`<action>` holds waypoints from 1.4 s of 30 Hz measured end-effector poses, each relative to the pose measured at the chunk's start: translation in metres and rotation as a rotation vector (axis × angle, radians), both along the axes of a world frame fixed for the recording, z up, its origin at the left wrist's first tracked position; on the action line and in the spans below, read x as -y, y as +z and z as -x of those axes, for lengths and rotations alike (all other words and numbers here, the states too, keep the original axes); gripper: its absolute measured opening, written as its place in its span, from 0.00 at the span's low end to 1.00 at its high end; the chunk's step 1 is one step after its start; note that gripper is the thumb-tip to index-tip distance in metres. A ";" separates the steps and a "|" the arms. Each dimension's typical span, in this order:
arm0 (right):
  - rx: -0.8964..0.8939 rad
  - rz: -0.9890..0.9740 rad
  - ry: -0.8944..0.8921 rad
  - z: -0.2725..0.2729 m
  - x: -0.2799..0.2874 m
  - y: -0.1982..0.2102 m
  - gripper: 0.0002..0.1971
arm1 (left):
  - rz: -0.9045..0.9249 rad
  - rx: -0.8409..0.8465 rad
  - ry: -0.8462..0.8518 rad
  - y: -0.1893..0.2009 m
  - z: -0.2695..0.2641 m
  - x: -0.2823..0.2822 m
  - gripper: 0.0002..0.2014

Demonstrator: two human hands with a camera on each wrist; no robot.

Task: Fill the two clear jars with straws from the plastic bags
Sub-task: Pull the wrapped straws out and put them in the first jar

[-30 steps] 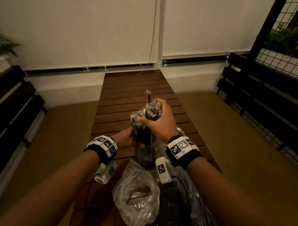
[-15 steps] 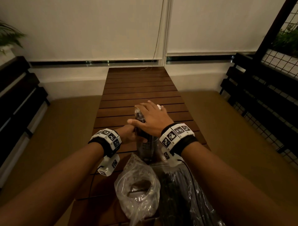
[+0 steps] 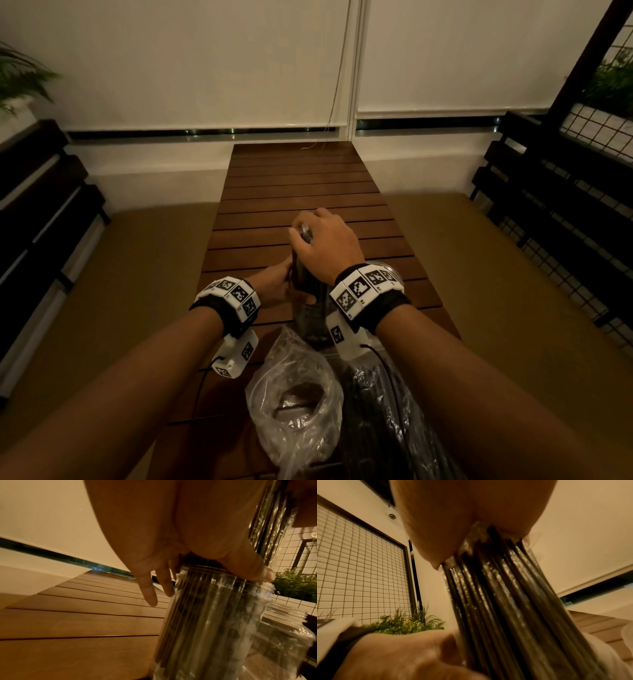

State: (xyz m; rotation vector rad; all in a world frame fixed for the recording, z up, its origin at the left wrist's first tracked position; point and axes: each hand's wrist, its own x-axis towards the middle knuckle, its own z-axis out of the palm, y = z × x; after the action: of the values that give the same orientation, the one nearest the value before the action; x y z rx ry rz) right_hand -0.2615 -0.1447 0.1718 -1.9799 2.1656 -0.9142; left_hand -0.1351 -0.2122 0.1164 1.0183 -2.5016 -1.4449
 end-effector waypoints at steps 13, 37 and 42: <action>-0.322 -0.093 0.118 -0.007 -0.003 0.010 0.31 | 0.177 0.189 0.019 0.013 0.001 -0.013 0.29; 0.151 -0.364 -0.244 0.066 -0.205 -0.116 0.15 | 0.013 0.008 0.080 -0.005 0.001 -0.009 0.46; 0.102 -0.569 -0.331 0.069 -0.230 -0.139 0.25 | 0.025 -0.007 0.173 -0.015 -0.002 -0.009 0.53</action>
State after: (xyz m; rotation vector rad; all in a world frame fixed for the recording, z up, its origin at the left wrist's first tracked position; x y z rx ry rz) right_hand -0.3303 0.0852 0.0330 -1.3138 2.3815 -0.3411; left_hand -0.1327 -0.2030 0.1010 1.1901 -2.3533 -1.3621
